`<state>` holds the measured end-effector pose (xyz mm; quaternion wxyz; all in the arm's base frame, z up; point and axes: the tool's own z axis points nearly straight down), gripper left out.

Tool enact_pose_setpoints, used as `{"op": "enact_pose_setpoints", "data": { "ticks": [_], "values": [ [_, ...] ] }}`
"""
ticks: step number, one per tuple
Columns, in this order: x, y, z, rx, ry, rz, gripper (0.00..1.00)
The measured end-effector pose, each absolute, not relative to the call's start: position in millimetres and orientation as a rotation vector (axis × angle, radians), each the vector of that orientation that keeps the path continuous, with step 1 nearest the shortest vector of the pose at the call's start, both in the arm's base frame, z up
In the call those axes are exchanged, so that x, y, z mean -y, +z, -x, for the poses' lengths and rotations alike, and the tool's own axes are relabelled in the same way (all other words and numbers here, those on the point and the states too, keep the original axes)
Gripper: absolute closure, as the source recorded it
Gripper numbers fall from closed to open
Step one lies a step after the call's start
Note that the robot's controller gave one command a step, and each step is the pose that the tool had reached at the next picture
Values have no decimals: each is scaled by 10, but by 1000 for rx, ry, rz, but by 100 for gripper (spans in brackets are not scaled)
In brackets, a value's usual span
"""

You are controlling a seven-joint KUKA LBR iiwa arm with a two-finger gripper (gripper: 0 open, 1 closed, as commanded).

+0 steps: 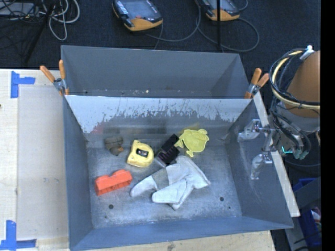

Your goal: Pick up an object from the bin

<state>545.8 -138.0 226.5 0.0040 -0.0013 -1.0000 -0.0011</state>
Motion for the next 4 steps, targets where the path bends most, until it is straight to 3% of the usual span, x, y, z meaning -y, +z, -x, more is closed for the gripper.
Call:
{"op": "enact_pose_setpoints", "data": {
  "ticks": [1,2,3,4],
  "values": [
    [1375,2311,-5473,3141,-1,-1,0],
    [1132,741,-5346,3142,0,-17,100],
    [1131,740,-5346,3142,1,-19,100],
    [1114,1118,-5313,3132,-4,2,100]
  ]
}}
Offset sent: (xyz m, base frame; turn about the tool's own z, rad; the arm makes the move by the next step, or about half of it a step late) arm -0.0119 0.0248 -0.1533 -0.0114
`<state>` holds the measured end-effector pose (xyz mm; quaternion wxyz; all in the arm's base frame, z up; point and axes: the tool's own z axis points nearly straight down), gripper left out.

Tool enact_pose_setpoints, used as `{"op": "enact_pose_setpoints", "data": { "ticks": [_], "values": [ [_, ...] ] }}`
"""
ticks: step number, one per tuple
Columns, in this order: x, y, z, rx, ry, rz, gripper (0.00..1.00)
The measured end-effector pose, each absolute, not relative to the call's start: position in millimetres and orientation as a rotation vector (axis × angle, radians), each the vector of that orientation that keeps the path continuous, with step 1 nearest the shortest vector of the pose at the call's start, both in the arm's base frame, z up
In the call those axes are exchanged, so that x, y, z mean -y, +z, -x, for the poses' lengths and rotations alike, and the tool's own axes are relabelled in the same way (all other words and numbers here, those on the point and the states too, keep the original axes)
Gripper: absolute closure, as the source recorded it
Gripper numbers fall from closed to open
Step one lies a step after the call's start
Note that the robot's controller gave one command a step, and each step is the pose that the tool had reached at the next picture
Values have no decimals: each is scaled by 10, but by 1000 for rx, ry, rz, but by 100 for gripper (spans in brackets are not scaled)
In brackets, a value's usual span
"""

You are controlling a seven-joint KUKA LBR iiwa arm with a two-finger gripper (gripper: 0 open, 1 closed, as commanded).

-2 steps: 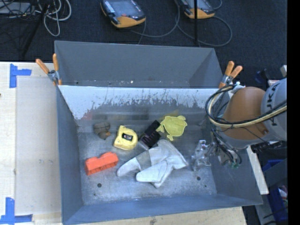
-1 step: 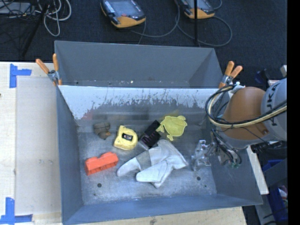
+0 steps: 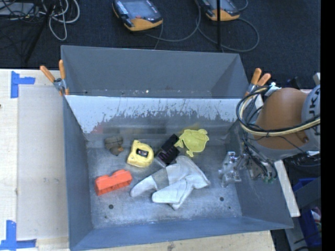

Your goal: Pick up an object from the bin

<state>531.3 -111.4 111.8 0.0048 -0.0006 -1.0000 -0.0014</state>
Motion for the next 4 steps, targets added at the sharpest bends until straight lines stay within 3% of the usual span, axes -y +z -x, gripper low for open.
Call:
{"op": "enact_pose_setpoints", "data": {
  "ticks": [1,3,4],
  "values": [
    [1124,1533,-5379,3142,0,-21,0],
    [1088,1404,-5392,3142,1,131,0],
    [717,863,-5416,3130,0,317,0]
  ]
}}
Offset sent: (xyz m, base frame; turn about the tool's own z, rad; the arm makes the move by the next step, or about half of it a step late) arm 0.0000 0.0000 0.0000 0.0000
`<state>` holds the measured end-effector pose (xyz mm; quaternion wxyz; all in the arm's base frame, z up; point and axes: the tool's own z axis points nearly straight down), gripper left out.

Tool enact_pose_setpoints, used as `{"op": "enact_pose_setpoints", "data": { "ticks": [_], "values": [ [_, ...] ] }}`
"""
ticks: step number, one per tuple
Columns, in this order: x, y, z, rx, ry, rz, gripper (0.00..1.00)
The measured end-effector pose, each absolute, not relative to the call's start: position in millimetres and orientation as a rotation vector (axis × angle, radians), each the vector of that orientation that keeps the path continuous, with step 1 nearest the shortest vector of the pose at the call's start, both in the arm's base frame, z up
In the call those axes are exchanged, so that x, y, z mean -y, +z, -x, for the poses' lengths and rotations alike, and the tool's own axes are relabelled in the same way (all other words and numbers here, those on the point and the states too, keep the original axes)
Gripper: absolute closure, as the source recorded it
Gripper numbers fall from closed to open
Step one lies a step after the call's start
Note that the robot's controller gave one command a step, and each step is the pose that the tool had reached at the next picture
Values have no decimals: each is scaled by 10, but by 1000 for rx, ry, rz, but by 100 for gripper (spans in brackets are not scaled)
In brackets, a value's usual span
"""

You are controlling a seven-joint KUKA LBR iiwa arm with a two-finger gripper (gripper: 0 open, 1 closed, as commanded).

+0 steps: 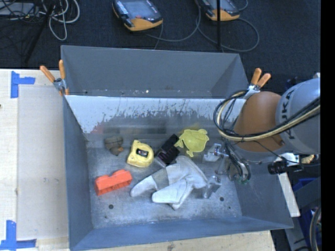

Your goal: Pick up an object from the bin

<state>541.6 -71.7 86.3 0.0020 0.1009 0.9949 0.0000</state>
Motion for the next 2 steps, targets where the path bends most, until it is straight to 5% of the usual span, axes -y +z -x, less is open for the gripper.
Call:
{"op": "enact_pose_setpoints", "data": {
  "ticks": [1,2],
  "values": [
    [580,638,-5485,-3124,-7,-283,0],
    [616,732,-5233,-3089,-4,502,100]
  ]
}}
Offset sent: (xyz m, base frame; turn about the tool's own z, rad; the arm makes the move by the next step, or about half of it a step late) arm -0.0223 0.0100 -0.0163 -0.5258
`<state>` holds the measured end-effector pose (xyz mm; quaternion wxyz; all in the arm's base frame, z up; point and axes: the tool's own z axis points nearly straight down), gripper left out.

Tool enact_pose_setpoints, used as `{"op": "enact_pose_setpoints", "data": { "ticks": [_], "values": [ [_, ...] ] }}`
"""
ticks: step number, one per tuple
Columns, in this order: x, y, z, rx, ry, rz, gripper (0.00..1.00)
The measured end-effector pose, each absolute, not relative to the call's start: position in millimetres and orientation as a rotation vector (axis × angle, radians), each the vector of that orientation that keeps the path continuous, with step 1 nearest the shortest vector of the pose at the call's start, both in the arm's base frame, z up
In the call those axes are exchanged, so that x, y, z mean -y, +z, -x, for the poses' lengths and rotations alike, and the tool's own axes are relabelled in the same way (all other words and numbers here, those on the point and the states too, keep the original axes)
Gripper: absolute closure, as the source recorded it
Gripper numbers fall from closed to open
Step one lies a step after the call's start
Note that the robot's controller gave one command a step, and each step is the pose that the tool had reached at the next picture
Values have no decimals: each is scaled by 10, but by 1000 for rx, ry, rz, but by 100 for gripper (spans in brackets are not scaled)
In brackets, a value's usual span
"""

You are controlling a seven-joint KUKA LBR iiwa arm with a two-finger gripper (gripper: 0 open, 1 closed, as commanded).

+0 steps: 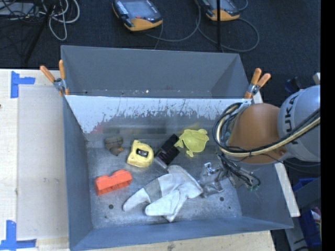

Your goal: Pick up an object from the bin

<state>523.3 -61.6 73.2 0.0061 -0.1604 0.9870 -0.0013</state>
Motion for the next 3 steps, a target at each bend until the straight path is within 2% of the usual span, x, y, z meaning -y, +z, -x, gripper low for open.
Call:
{"op": "enact_pose_setpoints", "data": {
  "ticks": [1,2,3],
  "values": [
    [615,732,-5233,-3089,-4,504,100],
    [694,1212,-5322,-3090,1,568,100],
    [694,1212,-5322,-3090,1,569,100]
  ]
}}
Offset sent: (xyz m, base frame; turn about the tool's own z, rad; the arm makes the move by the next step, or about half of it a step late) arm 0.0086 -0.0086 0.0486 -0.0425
